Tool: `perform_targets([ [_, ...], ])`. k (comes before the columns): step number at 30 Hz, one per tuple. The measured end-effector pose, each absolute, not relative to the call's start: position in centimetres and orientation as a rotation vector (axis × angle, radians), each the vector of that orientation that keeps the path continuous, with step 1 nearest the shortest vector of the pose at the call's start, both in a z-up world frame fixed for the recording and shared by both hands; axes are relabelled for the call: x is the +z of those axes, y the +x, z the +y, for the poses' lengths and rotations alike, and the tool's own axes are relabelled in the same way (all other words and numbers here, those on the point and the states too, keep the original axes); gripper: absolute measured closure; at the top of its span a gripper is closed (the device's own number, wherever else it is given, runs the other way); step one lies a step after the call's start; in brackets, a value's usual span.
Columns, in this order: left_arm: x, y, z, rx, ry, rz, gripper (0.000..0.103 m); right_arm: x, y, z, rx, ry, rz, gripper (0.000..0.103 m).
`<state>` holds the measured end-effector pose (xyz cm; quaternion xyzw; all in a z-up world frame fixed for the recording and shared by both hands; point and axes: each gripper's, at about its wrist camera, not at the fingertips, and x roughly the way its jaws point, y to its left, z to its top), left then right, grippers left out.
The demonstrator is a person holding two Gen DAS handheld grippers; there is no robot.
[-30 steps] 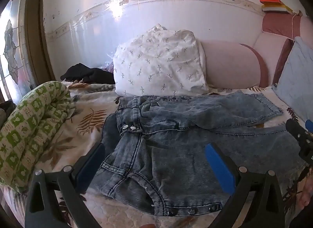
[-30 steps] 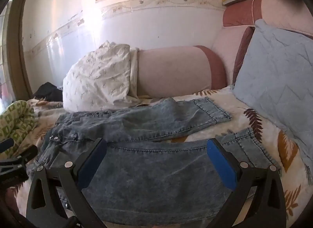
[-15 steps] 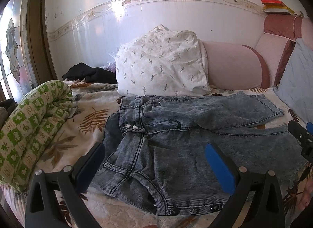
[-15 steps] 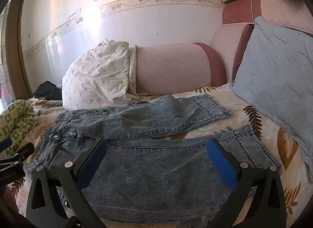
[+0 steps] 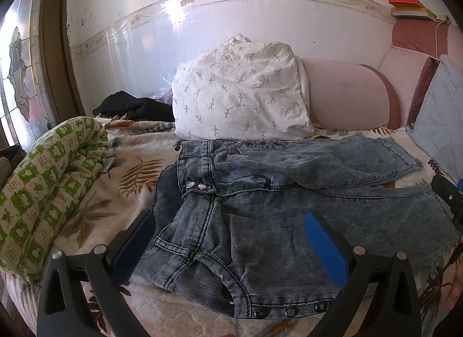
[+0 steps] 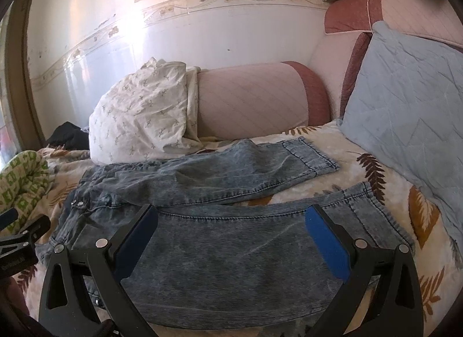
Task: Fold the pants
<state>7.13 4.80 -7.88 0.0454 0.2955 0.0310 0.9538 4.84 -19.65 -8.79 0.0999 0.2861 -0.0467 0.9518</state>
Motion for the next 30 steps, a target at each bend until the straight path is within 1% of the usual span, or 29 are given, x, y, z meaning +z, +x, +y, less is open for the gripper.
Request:
perform_targets([
  [22,-8.3,7.8,4.9,0.045,0.101,0.62,0.0,-8.8,4.7,-20.2,-0.095,0.224,0.585,0.001],
  [30,-9.3,9.4,6.6,0.065,0.082,0.65,0.0,-8.5,4.4,-24.3,-0.124,0.355,0.617,0.001],
])
